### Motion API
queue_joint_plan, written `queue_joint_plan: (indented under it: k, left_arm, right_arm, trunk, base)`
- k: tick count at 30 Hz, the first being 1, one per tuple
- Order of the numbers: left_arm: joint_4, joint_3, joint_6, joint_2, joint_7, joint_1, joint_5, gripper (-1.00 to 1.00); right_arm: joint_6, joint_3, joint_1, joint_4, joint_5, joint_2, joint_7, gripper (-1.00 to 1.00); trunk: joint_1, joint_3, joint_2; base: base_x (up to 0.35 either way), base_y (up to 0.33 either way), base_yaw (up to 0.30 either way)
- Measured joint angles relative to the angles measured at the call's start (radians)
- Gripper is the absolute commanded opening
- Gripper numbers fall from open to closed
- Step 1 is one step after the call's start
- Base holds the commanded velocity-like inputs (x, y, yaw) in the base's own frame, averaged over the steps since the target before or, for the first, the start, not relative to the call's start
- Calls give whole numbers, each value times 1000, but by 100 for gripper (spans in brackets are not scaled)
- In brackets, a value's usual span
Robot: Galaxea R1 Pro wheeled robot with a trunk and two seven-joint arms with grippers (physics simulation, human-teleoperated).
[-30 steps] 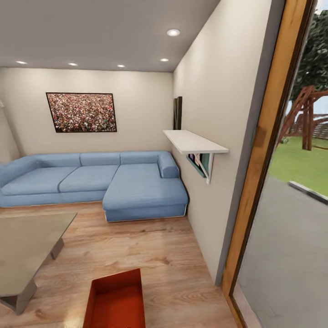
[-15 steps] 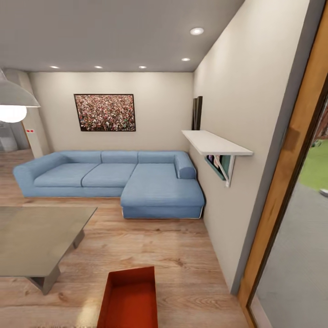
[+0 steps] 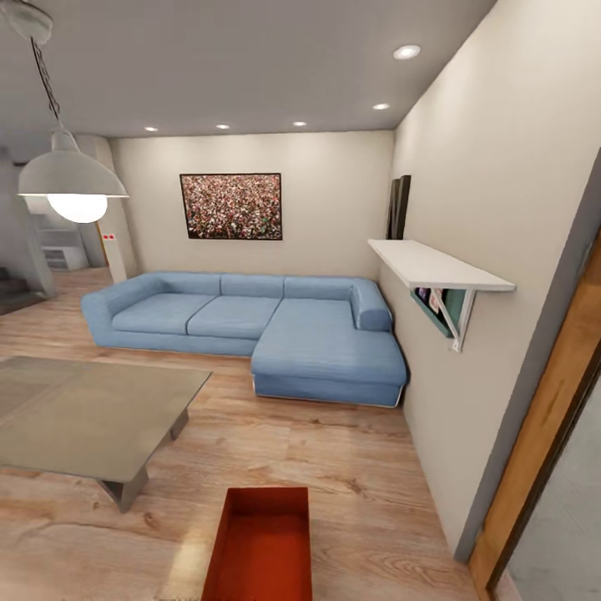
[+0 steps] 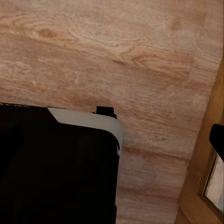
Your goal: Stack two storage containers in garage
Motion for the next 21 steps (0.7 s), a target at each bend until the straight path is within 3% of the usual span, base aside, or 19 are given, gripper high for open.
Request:
queue_joint_plan:
  k: [8,21]
  left_arm:
    - [0,0,0,-1,0,0,0,100]
    - [0,0,0,-2,0,0,0,100]
  right_arm:
    - [0,0,0,0,0,0,0,100]
    - [0,-1,0,0,-1,-1,-1,100]
  trunk:
    - [0,0,0]
    - [0,0,0]
  base:
    - [0,0,250]
    - [2,1,27]
